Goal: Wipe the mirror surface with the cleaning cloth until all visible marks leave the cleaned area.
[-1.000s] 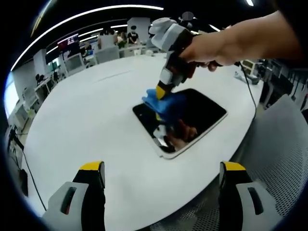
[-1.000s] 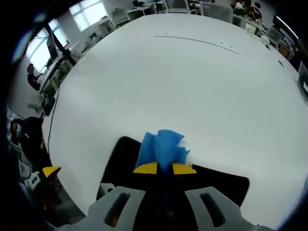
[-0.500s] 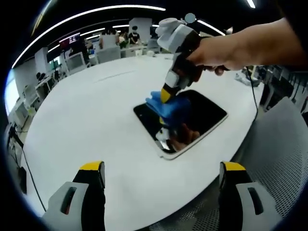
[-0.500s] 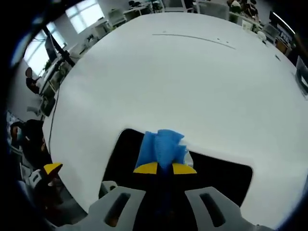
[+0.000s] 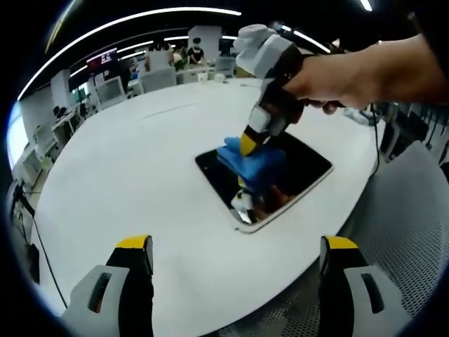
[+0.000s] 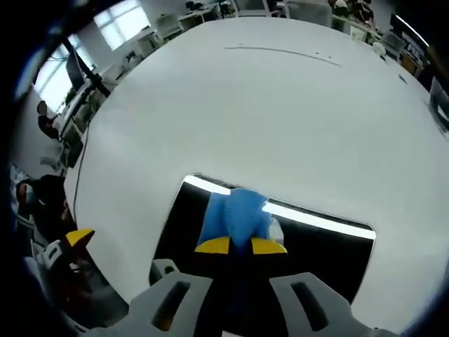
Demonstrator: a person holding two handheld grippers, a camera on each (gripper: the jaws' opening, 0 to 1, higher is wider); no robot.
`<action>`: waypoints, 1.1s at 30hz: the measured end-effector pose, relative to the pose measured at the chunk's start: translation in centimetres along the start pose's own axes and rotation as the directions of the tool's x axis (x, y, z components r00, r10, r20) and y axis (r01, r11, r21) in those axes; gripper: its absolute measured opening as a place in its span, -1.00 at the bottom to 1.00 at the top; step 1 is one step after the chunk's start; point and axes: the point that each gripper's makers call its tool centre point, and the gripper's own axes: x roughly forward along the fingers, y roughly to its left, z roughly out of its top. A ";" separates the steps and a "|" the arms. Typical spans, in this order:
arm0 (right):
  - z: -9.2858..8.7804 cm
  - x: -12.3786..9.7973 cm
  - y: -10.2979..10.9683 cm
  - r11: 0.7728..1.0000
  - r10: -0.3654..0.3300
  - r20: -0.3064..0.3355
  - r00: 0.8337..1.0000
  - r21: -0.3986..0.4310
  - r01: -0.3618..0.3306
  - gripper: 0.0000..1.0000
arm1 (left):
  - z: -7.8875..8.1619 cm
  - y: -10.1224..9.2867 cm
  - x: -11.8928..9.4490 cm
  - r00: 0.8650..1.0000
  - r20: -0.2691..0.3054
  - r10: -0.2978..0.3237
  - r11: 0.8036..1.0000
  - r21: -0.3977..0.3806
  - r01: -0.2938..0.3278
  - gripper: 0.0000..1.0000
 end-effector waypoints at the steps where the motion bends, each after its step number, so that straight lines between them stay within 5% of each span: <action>1: -0.2 0.0 0.1 1.000 0.005 -0.004 1.000 -0.004 -0.005 -0.94 | 0.0 0.0 0.0 1.000 0.001 -0.001 1.000 -0.003 0.001 0.99; 33: -3.4 -1.1 1.3 0.998 0.053 0.018 0.998 0.035 -0.054 -0.94 | -0.1 0.5 0.0 1.000 -0.013 0.028 0.999 -0.021 -0.028 0.99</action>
